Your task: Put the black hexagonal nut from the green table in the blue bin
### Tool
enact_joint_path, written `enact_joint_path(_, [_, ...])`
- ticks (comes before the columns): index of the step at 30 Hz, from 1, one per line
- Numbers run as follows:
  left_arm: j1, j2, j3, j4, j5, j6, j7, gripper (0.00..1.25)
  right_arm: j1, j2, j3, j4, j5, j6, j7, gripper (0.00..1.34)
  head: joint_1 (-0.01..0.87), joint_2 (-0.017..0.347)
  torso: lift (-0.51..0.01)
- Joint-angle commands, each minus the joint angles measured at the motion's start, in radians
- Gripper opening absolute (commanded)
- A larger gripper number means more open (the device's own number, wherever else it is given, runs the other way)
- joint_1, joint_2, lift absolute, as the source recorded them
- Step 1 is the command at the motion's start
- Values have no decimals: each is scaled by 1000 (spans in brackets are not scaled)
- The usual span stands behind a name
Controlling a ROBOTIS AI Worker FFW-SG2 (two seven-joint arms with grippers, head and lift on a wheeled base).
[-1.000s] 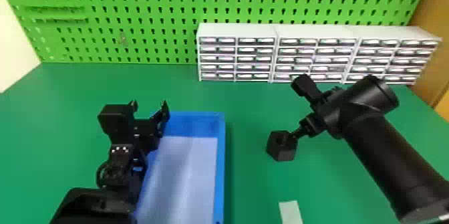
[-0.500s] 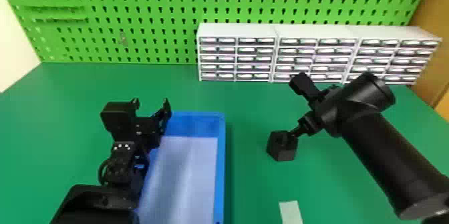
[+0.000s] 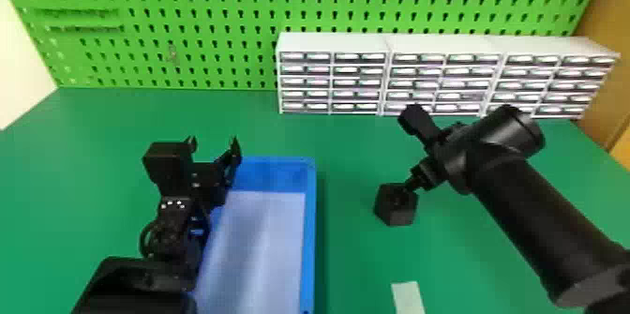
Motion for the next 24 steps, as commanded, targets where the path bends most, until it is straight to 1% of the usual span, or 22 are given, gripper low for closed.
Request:
enact_joint_path(1, [-4, 0, -2, 2, 0, 0, 0, 742, 0, 5, 21, 17, -23, -5, -8, 1167, 657, 57, -95])
enact_joint_path(19, [-4, 2, -1, 2, 2, -5, 0, 742, 13, 3, 42, 65, -41, -19, -20, 1163, 657, 57, -95])
enact_joint_path(22, [-2, 0, 2, 2, 2, -6, 0, 742, 15, 2, 45, 66, -43, -19, -21, 1128, 657, 57, -95])
enact_joint_path(24, [-2, 2, 2, 2, 2, -6, 0, 742, 16, 0, 45, 69, -43, -17, -21, 1026, 657, 57, -95])
